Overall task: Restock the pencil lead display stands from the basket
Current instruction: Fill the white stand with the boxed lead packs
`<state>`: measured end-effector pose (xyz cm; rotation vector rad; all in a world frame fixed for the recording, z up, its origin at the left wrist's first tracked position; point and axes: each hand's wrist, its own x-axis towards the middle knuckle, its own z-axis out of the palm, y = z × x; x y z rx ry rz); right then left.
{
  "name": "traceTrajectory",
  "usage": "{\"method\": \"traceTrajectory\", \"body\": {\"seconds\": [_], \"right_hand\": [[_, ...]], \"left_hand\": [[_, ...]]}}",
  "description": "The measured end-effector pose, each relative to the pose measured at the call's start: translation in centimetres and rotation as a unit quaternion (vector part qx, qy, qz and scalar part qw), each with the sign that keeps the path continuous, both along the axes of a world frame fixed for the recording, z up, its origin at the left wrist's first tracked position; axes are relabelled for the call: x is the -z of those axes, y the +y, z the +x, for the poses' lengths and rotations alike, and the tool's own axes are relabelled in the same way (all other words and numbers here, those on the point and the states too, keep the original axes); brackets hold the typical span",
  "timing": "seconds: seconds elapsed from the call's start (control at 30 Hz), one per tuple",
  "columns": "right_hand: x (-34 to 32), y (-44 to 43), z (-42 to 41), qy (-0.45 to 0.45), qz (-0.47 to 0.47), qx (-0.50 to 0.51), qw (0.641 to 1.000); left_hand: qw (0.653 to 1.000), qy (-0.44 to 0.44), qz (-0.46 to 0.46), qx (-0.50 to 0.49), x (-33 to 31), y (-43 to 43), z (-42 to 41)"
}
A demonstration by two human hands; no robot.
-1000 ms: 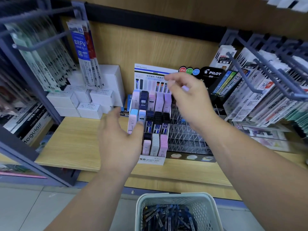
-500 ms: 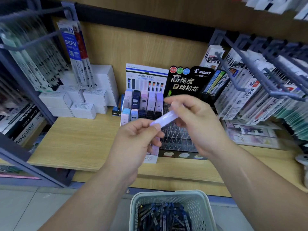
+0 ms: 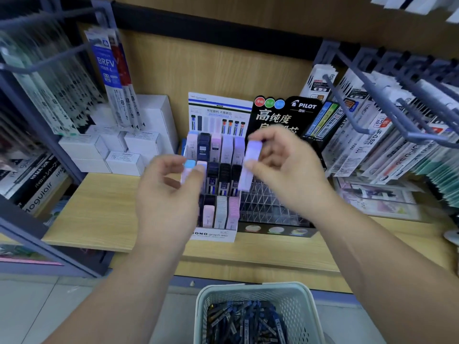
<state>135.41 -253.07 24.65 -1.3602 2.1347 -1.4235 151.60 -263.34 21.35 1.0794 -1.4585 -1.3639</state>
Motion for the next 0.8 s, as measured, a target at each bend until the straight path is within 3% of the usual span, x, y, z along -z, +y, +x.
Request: {"method": "traceTrajectory", "body": {"seconds": [0.07,0.17,0.33,0.53,0.8], "right_hand": [[-0.5,-1.2,-1.1,0.014,-0.031,0.041,0.999],[-0.2,-2.8,-2.0,0.051,-0.03,0.04,0.997],[1.0,-4.1,-3.0,0.138,0.008,0.031,0.99],[2.2,-4.4,-3.9,0.243,0.018,0.014,0.97],[3.6,-4.0,-4.1,0.271,-0.007,0.024,0.962]], "left_hand": [[0.998,-0.066,0.009,-0.005,0.4,-1.0,0.4],[0.986,-0.133,0.075,0.066,0.7,-1.3,0.6],[0.973,-0.132,0.122,0.144,0.9,-0.5,0.5],[0.976,-0.12,0.116,0.14,1.1,-0.5,0.3],[0.976,-0.119,0.111,0.147,1.4,-0.6,0.5]]}}
